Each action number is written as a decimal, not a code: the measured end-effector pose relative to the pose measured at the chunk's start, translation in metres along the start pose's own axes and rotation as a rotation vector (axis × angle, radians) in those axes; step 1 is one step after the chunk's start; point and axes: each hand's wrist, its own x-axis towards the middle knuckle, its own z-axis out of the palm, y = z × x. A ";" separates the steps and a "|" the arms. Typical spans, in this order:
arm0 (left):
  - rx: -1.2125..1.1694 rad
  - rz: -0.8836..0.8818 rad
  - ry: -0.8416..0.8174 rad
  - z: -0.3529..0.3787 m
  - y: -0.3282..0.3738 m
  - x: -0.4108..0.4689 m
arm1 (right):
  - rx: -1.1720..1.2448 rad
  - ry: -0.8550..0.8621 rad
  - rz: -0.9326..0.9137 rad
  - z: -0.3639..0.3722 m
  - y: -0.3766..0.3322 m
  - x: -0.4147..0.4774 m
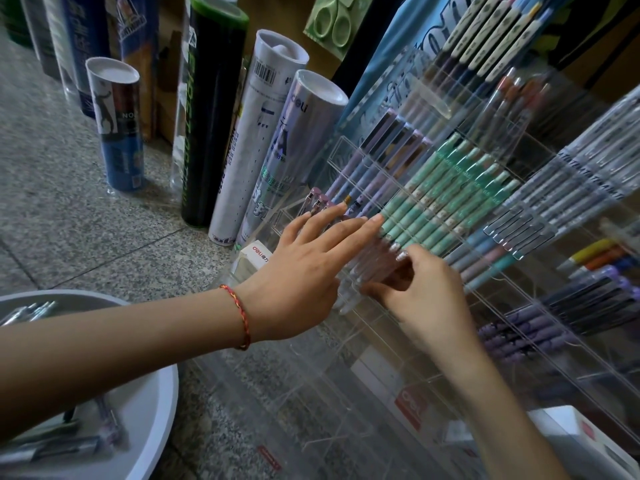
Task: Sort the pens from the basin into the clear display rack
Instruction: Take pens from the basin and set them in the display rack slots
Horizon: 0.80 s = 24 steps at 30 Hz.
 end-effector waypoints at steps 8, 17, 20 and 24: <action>-0.269 -0.184 0.184 -0.031 -0.024 -0.066 | -0.006 0.404 -0.253 -0.018 -0.030 -0.019; -0.331 -0.967 0.033 -0.051 -0.093 -0.256 | 0.467 -0.574 -0.358 0.158 -0.093 -0.087; -0.201 -0.961 -0.057 -0.058 -0.083 -0.311 | 0.196 -0.847 -0.461 0.220 -0.091 -0.105; 0.051 -0.769 -0.257 -0.060 -0.069 -0.361 | -0.150 -0.938 -0.615 0.255 -0.091 -0.121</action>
